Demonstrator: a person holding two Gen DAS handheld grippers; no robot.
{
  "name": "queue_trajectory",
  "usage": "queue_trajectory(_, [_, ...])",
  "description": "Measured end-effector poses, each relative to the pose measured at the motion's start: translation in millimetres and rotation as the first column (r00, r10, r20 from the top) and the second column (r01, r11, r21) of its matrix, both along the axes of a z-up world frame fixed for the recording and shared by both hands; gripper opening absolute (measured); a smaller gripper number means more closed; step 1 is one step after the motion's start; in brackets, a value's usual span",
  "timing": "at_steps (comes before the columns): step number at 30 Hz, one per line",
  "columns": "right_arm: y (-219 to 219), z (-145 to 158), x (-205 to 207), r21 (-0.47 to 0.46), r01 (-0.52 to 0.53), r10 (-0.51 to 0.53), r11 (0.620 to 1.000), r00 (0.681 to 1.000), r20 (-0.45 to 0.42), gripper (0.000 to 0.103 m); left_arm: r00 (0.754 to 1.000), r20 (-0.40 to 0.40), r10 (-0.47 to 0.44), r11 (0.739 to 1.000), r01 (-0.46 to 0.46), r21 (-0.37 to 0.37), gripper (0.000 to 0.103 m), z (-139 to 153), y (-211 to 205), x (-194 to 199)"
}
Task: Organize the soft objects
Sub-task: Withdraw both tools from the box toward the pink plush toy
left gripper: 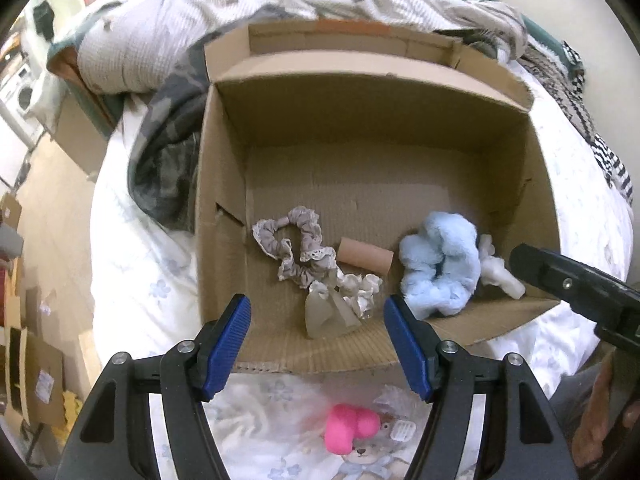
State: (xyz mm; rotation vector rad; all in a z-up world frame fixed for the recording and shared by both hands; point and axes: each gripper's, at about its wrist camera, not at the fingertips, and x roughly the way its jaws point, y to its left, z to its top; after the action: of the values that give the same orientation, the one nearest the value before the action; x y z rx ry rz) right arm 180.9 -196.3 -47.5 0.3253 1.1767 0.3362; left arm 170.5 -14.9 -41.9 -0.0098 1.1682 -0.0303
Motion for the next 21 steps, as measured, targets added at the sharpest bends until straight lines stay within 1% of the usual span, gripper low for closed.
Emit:
queue_trajectory(2, [-1.8, 1.4, -4.2, 0.004, 0.001, -0.001, 1.000, 1.000, -0.001, 0.080, 1.000, 0.016, -0.011, 1.000, 0.011, 0.005, 0.066, 4.6, -0.5, -3.9])
queue_trajectory(5, [-8.8, -2.6, -10.6, 0.059, 0.031, -0.030, 0.998, 0.999, -0.032, 0.080, 0.999, 0.031, -0.020, 1.000, 0.019, 0.019, 0.066, 10.1, 0.2, -11.8])
queue_trajectory(6, [-10.3, -3.4, -12.7, 0.065, 0.040, -0.037, 0.997, 0.999, -0.037, 0.080, 0.999, 0.034, -0.016, 1.000, 0.016, 0.019, 0.066, 11.7, 1.5, -14.6])
queue_trajectory(15, [-10.4, -1.9, -30.6, 0.064, 0.027, -0.026, 0.998, 0.999, -0.030, 0.080, 0.999, 0.027, 0.025, 1.000, -0.024, -0.020, 0.066, 16.0, 8.2, -43.8])
queue_trajectory(21, [-10.1, -5.3, -46.9, 0.055, -0.008, 0.010, 0.998, 0.999, -0.039, 0.080, 0.997, 0.003, 0.072, 0.997, -0.072, -0.030, 0.066, 11.6, 18.1, -57.0])
